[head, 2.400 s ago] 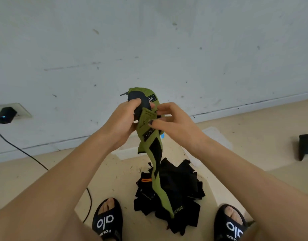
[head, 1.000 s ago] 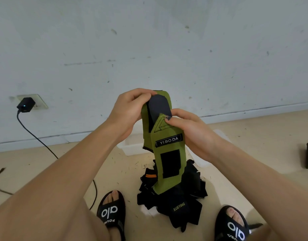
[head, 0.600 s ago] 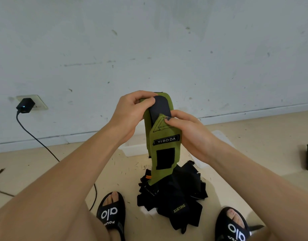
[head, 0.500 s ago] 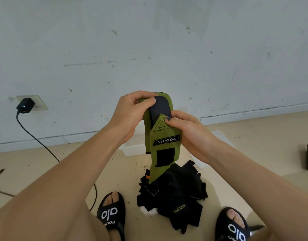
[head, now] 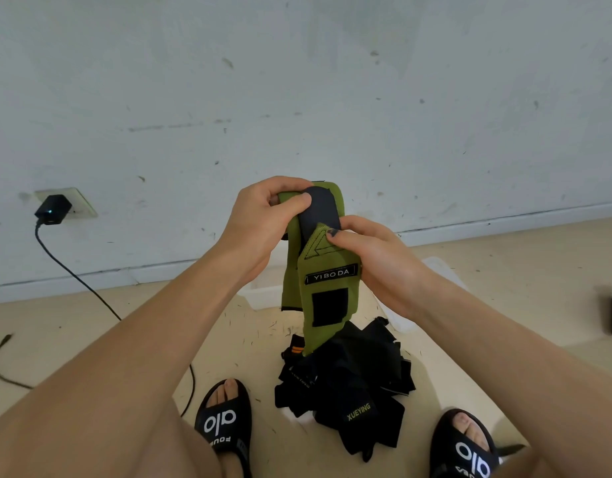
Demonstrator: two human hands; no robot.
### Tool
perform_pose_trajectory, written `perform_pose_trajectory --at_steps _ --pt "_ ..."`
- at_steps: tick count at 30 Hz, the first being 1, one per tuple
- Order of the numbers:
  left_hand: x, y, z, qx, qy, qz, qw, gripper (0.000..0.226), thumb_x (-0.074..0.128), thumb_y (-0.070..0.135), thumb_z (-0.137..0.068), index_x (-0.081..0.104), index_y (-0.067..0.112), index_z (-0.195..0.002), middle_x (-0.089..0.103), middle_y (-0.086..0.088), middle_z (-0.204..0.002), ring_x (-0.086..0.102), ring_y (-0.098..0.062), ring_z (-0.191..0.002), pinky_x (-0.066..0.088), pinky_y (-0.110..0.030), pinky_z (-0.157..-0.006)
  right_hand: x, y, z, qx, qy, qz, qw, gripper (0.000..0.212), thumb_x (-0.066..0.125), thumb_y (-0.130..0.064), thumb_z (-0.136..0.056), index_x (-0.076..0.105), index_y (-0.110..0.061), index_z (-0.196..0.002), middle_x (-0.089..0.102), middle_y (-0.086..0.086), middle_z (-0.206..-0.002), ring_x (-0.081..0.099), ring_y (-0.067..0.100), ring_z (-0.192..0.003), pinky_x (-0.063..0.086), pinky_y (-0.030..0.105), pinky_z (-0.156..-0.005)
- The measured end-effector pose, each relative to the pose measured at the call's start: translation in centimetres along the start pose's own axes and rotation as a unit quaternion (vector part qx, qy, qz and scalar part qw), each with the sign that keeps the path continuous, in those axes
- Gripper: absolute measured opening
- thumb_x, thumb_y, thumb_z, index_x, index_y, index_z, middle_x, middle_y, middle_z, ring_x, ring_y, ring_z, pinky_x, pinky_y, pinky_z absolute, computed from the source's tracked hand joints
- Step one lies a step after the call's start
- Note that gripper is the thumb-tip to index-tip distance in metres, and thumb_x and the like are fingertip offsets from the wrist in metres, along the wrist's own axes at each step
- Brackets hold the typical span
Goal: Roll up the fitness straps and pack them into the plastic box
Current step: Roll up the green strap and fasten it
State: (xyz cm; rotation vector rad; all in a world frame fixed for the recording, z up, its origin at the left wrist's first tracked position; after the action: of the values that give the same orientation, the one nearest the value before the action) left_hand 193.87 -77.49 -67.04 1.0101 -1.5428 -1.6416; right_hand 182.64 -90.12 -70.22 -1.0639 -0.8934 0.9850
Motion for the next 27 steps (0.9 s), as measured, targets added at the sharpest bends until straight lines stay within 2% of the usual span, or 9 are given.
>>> perform_pose_trajectory --at_steps 6,10,12,16,18,19,21,24,27 --pt "0.1 0.1 0.0 -0.001 0.011 -0.002 1.0 0.019 0.066 0.007 -0.098 0.075 0.022 -0.103 0.076 -0.007 -0.102 0.074 -0.023 -0.096 0.06 -0.056 -0.089 -0.1 0.3 -0.4 0.005 0.018 0.009 1.0 0.018 0.061 -0.018 -0.103 0.068 -0.008 -0.116 0.075 0.019 -0.111 0.072 0.023 -0.094 0.057 0.042 -0.094" --pt "0.2 0.2 0.1 -0.003 0.013 0.001 1.0 0.018 0.066 0.006 -0.097 0.075 0.021 -0.102 0.076 -0.01 -0.107 0.073 -0.029 -0.102 0.059 -0.059 -0.09 -0.3 0.4 -0.5 0.001 0.049 0.065 0.997 0.015 0.065 -0.026 -0.101 0.063 -0.013 -0.106 0.076 0.003 -0.094 0.071 0.016 -0.086 0.055 0.034 -0.084" --pt "0.2 0.3 0.1 -0.002 0.015 0.002 1.0 0.019 0.066 0.006 -0.097 0.075 0.021 -0.102 0.075 -0.01 -0.108 0.072 -0.029 -0.104 0.058 -0.06 -0.091 -0.5 0.4 -0.4 -0.003 0.081 0.133 0.988 0.023 0.068 -0.035 -0.098 0.058 -0.016 -0.106 0.072 0.004 -0.104 0.067 0.016 -0.09 0.051 0.031 -0.081" --pt "0.1 0.5 0.1 0.003 0.02 0.008 1.0 0.017 0.067 0.006 -0.095 0.075 0.02 -0.102 0.071 -0.021 -0.112 0.07 -0.037 -0.105 0.056 -0.066 -0.089 -1.1 -0.5 -0.3 -0.032 0.115 0.226 0.967 0.052 0.069 -0.05 -0.093 0.047 -0.025 -0.133 0.057 -0.004 -0.121 0.061 0.009 -0.106 0.046 0.024 -0.076" --pt "0.2 0.6 0.2 0.007 0.016 0.011 1.0 0.016 0.068 0.008 -0.093 0.073 0.019 -0.103 0.069 -0.024 -0.113 0.069 -0.04 -0.104 0.054 -0.068 -0.09 -1.3 -1.1 -0.4 -0.057 0.105 0.219 0.968 0.05 0.067 -0.05 -0.095 0.052 -0.027 -0.136 0.06 -0.007 -0.127 0.061 0.007 -0.112 0.047 0.021 -0.082" --pt "0.3 0.6 0.2 0.008 0.013 0.011 1.0 0.017 0.069 0.01 -0.091 0.073 0.02 -0.104 0.069 -0.026 -0.112 0.069 -0.041 -0.102 0.053 -0.068 -0.09 -1.2 -1.4 -0.5 -0.062 0.089 0.2 0.974 0.041 0.066 -0.046 -0.097 0.058 -0.025 -0.131 0.065 -0.009 -0.123 0.064 0.001 -0.108 0.048 0.014 -0.08" --pt "0.4 0.6 0.3 0.01 0.009 0.004 1.0 0.019 0.069 0.011 -0.091 0.07 0.021 -0.107 0.07 -0.026 -0.107 0.07 -0.038 -0.092 0.053 -0.067 -0.089 -0.9 -1.5 -0.4 -0.064 0.057 0.15 0.985 0.021 0.063 -0.035 -0.101 0.068 -0.019 -0.114 0.075 -0.011 -0.103 0.069 -0.008 -0.085 0.047 0.005 -0.066" --pt "0.8 0.5 0.3 0.01 0.005 0.001 1.0 0.021 0.066 0.012 -0.097 0.065 0.021 -0.117 0.067 -0.013 -0.092 0.067 -0.024 -0.08 0.056 -0.058 -0.083 -0.9 -1.4 -0.4 -0.081 0.053 0.101 0.99 0.015 0.062 -0.025 -0.103 0.069 -0.013 -0.096 0.075 -0.007 -0.085 0.069 0.0 -0.074 0.05 0.011 -0.064" --pt "1.7 0.2 0.6 0.002 -0.005 -0.017 1.0 0.021 0.059 0.023 -0.103 0.061 0.025 -0.124 0.065 -0.001 -0.096 0.068 -0.016 -0.082 0.059 -0.051 -0.083 -0.8 -1.3 -0.4 -0.088 0.054 0.045 0.994 0.018 0.061 -0.023 -0.104 0.069 -0.008 -0.1 0.076 0.0 -0.087 0.072 0.009 -0.078 0.054 0.016 -0.066"
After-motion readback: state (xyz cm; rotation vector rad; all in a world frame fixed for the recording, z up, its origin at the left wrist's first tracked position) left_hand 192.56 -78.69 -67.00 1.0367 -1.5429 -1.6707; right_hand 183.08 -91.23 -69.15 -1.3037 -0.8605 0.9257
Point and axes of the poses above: each hand's wrist, its own z-axis away from the middle knuckle, its own x-axis out of the palm, y = z × x, the point moved 4 cm from there along -z, towards the middle knuckle
